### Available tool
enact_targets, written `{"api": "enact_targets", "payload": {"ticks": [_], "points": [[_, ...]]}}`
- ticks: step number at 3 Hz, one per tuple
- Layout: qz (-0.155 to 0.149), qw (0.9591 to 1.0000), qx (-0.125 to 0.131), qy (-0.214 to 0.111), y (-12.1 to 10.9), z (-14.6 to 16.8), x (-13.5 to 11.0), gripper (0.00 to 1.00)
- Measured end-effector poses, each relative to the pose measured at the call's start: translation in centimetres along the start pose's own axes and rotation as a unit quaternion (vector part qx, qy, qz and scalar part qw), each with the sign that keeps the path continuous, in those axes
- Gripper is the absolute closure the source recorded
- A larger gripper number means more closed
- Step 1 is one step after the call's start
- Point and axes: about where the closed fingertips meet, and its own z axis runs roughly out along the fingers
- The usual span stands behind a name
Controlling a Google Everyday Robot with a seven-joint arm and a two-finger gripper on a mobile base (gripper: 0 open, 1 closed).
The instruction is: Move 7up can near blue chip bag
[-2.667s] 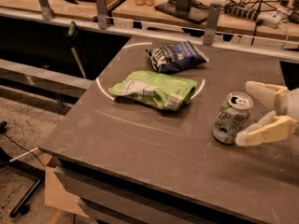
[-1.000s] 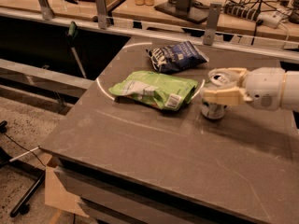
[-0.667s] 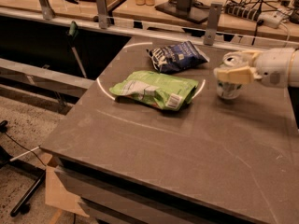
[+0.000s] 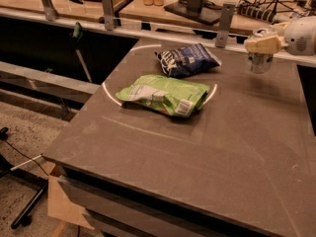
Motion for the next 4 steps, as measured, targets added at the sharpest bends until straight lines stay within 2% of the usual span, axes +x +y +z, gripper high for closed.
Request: {"api": "enact_targets", "payload": {"ticks": [1,2,3,4], "points": [[0.041,0.9989,-0.008,-0.021,-1.8,0.7,-0.6,1.00],[0.083,0.9948,-0.043,-0.042,-1.0,2.8,-1.4,1.00],[0.092,0.9918,-0.064,-0.061,0.6,5.0,-2.6,0.83],[0.097,0.9906,-0.066,-0.069,2.7,6.6,-3.2,0.60]]}}
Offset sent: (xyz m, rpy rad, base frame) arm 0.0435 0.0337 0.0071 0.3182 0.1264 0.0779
